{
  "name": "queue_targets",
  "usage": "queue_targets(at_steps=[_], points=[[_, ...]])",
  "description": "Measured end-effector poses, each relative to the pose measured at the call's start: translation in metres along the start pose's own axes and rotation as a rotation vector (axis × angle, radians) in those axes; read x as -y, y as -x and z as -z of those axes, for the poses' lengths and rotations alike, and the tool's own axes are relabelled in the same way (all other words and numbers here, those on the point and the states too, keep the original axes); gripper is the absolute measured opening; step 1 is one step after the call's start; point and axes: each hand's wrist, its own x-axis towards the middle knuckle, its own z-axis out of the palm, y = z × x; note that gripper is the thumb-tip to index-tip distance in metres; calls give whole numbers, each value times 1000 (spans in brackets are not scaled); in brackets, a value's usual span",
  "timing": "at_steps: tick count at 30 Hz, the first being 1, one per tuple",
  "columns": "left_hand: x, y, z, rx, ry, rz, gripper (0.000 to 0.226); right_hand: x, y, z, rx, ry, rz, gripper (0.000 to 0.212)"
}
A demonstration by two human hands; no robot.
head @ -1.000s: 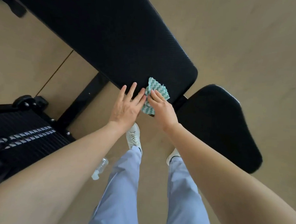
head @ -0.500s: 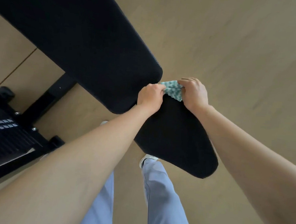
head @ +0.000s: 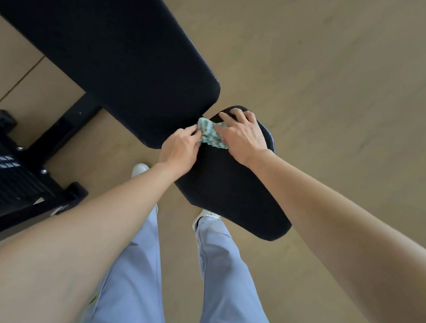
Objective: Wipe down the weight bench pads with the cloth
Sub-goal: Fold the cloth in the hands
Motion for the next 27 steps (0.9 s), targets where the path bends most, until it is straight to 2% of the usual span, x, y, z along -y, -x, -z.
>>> queue_targets(at_steps=[3,6,8,10,13,16,18,21,23,27], points=[[-47,-24,-14,24,-23,-82,43,-32,28,-4,-113,-89,-183,29],[-95,-46,-16,63,37,-187,40,-55,61,-14,-194,-255,-307,14],[-114,-51,-14,89,90,-222,36,-63,82,-18,-223,-409,-410,12],[-131,-48,-13,128,143,-281,30,-68,109,-25,-213,-557,-515,23],[-154,-33,-19,211,92,-401,28,-63,154,-43,-130,-750,-658,16],[-166,-4,-25,269,30,-480,30,-52,192,-52,-70,-826,-730,17],[-173,20,-27,249,42,-509,25,-46,212,-46,-40,-847,-741,19],[-179,57,-31,177,100,-511,11,-34,238,-35,-31,-857,-777,22],[-175,87,-36,161,153,-484,11,-19,257,-33,-48,-854,-795,18],[-154,139,-41,191,240,-267,9,30,279,-44,-128,-790,-757,22]])
